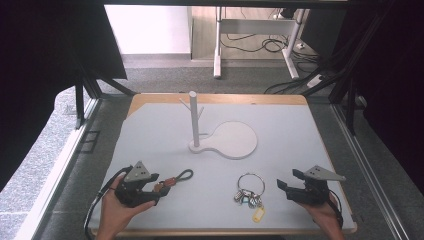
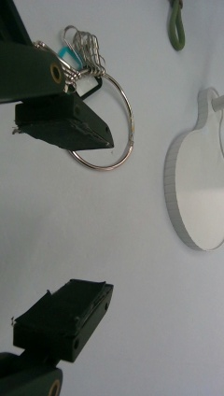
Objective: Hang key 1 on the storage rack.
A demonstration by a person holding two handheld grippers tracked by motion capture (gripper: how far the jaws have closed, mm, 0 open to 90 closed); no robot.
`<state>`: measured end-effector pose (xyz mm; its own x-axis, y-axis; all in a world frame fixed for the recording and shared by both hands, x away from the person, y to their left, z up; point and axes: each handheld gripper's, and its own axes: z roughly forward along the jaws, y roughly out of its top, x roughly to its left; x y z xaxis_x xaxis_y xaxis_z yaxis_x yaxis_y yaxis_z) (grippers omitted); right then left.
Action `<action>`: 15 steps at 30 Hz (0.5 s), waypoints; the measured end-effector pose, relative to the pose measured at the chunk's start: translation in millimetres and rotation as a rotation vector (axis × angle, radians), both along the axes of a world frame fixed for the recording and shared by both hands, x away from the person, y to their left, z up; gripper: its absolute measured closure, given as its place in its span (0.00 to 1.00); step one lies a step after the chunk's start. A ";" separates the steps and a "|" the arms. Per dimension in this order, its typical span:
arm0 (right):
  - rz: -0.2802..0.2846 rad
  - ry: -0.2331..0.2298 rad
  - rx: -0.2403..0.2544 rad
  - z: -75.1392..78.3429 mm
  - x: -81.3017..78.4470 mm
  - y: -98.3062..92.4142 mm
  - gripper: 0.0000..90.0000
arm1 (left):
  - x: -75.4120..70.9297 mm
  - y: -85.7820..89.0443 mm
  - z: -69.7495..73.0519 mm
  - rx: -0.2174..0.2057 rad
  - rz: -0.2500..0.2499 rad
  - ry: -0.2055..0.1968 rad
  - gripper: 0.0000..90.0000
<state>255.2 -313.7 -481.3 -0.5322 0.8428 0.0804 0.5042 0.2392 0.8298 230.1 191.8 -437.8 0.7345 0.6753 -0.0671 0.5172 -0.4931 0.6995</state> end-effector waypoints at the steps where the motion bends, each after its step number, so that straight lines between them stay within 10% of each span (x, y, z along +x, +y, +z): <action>1: -0.002 -0.001 -0.002 -0.3 0.8 0.1 0.28 | 0.1 0.6 1.0 0.008 -0.011 0.007 0.43; 9: -0.007 0.003 -0.029 -0.5 0.2 1.1 0.29 | 13.7 4.6 18.3 -0.028 -0.070 0.041 0.43; 15: -0.036 0.006 -0.040 -0.2 0.5 -3.9 0.29 | 27.1 -5.5 38.9 -0.002 -0.085 -0.025 0.41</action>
